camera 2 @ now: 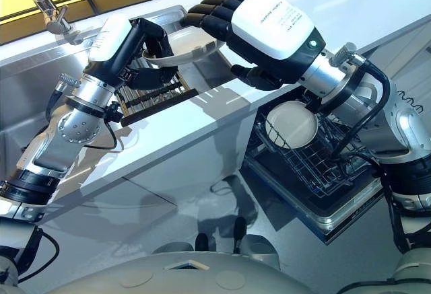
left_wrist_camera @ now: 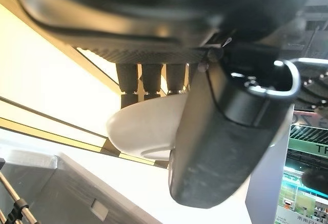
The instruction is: Pick up plates and place into dishwasher.
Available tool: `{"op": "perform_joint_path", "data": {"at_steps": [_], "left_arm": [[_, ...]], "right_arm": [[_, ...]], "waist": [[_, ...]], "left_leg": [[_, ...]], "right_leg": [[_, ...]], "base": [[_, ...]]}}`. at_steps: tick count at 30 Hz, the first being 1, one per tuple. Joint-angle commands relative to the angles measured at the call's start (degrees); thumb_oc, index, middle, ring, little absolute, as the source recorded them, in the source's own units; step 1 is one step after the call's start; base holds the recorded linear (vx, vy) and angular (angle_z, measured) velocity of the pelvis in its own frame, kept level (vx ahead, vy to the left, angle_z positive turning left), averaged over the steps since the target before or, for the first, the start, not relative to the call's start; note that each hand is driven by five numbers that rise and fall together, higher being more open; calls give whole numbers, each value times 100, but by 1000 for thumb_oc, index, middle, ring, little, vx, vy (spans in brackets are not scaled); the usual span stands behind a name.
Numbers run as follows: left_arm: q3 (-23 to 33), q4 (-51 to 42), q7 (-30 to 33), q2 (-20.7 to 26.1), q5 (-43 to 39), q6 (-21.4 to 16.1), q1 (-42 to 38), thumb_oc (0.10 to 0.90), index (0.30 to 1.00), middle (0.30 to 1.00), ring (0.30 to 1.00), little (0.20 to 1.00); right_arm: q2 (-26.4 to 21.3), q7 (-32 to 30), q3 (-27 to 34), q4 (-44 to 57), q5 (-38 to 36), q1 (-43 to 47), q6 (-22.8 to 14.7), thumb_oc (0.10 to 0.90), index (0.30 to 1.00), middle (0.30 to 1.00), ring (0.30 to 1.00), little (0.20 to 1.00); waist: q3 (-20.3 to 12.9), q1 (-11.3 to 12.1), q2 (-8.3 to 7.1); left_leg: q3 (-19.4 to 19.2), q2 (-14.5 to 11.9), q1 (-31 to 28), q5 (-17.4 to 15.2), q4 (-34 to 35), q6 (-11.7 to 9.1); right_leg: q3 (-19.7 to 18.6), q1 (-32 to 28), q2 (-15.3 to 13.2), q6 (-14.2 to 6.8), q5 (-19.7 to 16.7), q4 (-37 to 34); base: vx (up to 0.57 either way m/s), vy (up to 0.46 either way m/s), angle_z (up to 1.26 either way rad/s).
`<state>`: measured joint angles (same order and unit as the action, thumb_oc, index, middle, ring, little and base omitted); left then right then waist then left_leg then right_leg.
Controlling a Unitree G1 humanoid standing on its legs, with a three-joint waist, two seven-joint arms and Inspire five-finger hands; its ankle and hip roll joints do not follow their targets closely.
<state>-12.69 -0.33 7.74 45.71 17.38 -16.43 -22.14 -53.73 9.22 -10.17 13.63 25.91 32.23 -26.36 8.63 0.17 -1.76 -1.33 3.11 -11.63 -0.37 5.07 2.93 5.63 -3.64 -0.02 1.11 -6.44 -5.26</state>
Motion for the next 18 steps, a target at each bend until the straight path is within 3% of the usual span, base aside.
{"op": "perform_joint_path", "data": {"at_steps": [1,8,13,18], "left_arm": [[99,24,165,111,-514,-360,-973,100,300,300,300,200],[-76,-39,102,21,-562,-503,-1026,100,300,300,300,200],[-184,-138,248,-13,-461,-663,-1040,100,300,300,300,200],[-230,-185,282,-90,-474,-790,-1018,100,300,300,300,200]], "right_arm": [[-6,-276,-79,-78,-283,673,67,800,900,900,900,900],[123,33,-351,-166,-399,727,297,800,900,900,900,900],[252,509,-733,-432,-644,805,933,800,900,900,900,900],[441,506,-935,-760,-751,788,1203,800,900,900,900,900]], "waist": [[-726,74,-22],[-714,108,-36],[-708,144,-46],[-687,183,-46]], "left_leg": [[285,217,334,-262,-7,58],[325,231,336,-260,-7,71],[343,233,347,-243,-7,69],[365,225,348,-231,-7,66]], "right_leg": [[364,-416,79,-359,1053,354],[385,-420,73,-352,1066,362],[404,-423,66,-342,1063,361],[436,-428,56,-335,1068,371]], "base": [[0,0,0],[0,0,0],[9,4,2],[17,8,4]]}}
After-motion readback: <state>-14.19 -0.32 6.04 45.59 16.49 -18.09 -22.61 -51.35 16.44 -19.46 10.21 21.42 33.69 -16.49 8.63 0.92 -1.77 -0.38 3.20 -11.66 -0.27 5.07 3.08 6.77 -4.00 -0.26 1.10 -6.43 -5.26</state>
